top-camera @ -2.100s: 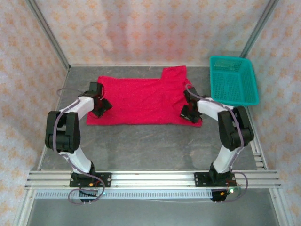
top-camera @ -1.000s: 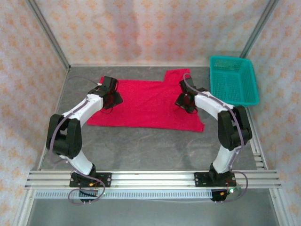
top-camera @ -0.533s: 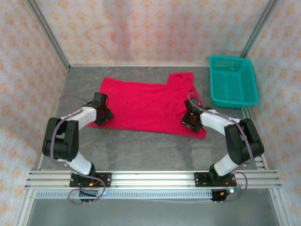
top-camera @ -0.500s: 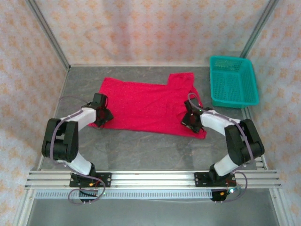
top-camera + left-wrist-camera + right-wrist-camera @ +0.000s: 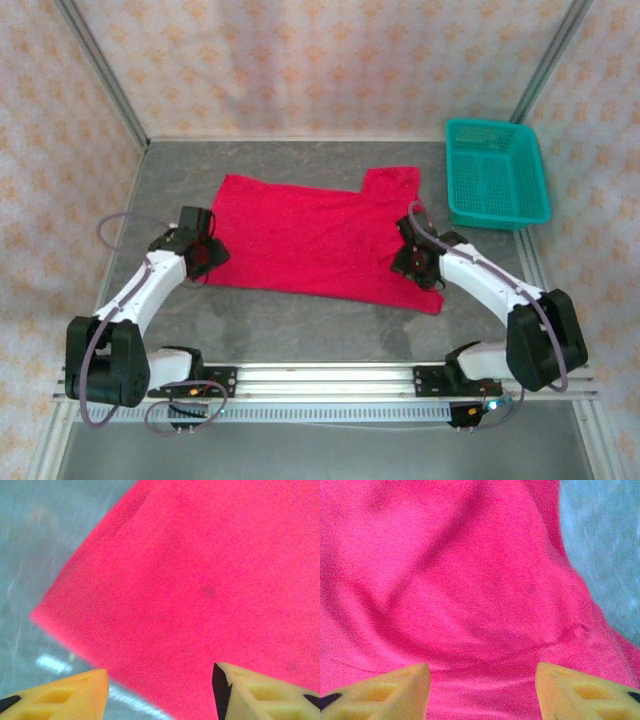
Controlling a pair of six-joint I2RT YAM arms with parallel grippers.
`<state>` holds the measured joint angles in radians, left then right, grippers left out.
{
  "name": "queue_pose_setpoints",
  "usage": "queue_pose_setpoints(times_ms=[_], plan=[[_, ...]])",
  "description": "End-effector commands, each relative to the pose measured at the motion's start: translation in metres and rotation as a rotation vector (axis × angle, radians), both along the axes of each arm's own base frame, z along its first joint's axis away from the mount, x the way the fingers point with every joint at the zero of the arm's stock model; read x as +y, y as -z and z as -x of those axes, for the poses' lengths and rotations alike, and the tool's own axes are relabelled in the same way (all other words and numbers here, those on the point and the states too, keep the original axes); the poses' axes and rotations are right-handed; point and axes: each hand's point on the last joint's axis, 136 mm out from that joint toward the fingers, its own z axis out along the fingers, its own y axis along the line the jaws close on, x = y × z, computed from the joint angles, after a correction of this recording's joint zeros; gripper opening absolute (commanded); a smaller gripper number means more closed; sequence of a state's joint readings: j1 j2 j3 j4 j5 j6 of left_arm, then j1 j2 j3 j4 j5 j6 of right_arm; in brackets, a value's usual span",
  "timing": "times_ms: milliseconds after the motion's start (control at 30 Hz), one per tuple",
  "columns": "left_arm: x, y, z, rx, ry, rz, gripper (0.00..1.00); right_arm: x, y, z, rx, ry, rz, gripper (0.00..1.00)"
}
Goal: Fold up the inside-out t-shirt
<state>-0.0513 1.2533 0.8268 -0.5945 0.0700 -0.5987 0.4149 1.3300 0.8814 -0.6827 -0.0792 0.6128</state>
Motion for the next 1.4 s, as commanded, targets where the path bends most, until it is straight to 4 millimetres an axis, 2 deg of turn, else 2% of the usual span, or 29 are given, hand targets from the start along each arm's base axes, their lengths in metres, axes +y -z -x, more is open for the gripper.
queue_pose_setpoints(times_ms=[0,67,133,200,267,367,467,667,900,933,1067,1133,1267,1367], plan=[[0.002,-0.045,-0.052,-0.077,0.083,-0.059,0.60,-0.009,-0.050,-0.052,-0.166,-0.027,0.108,0.64],[0.003,-0.057,-0.092,-0.080,0.094,-0.078,0.59,-0.009,-0.066,-0.092,-0.231,-0.010,0.134,0.65],[0.003,-0.061,-0.132,-0.067,0.104,-0.084,0.55,-0.008,-0.071,-0.129,-0.256,0.013,0.131,0.65],[0.004,-0.057,-0.169,-0.047,0.114,-0.094,0.53,-0.002,-0.071,-0.165,-0.255,0.019,0.117,0.65],[0.006,-0.041,-0.204,-0.009,0.122,-0.094,0.50,-0.003,-0.064,-0.197,-0.230,0.035,0.150,0.65],[0.009,-0.028,-0.239,0.002,0.137,-0.099,0.50,-0.012,-0.056,-0.234,-0.212,0.064,0.235,0.64],[0.017,-0.015,-0.260,0.012,0.141,-0.114,0.50,-0.020,-0.045,-0.261,-0.206,0.084,0.286,0.65],[0.022,0.013,-0.280,0.026,0.140,-0.085,0.52,-0.034,-0.022,-0.287,-0.159,0.086,0.348,0.65],[0.027,0.047,-0.282,0.079,0.127,-0.094,0.51,-0.051,-0.005,-0.296,-0.139,0.097,0.386,0.67],[0.027,0.052,-0.282,0.090,0.128,-0.089,0.49,-0.053,0.000,-0.298,-0.132,0.101,0.371,0.67],[0.031,0.059,-0.281,0.102,0.123,-0.084,0.12,-0.054,0.014,-0.306,-0.113,0.099,0.329,0.68],[0.035,0.055,-0.281,0.101,0.114,-0.085,0.00,-0.051,0.022,-0.310,-0.097,0.092,0.311,0.68],[0.045,0.040,-0.280,0.086,0.101,-0.102,0.00,-0.051,0.039,-0.316,-0.075,0.099,0.313,0.68],[0.059,0.032,-0.270,0.109,0.084,-0.138,0.00,-0.052,0.053,-0.318,-0.062,0.115,0.306,0.68]])
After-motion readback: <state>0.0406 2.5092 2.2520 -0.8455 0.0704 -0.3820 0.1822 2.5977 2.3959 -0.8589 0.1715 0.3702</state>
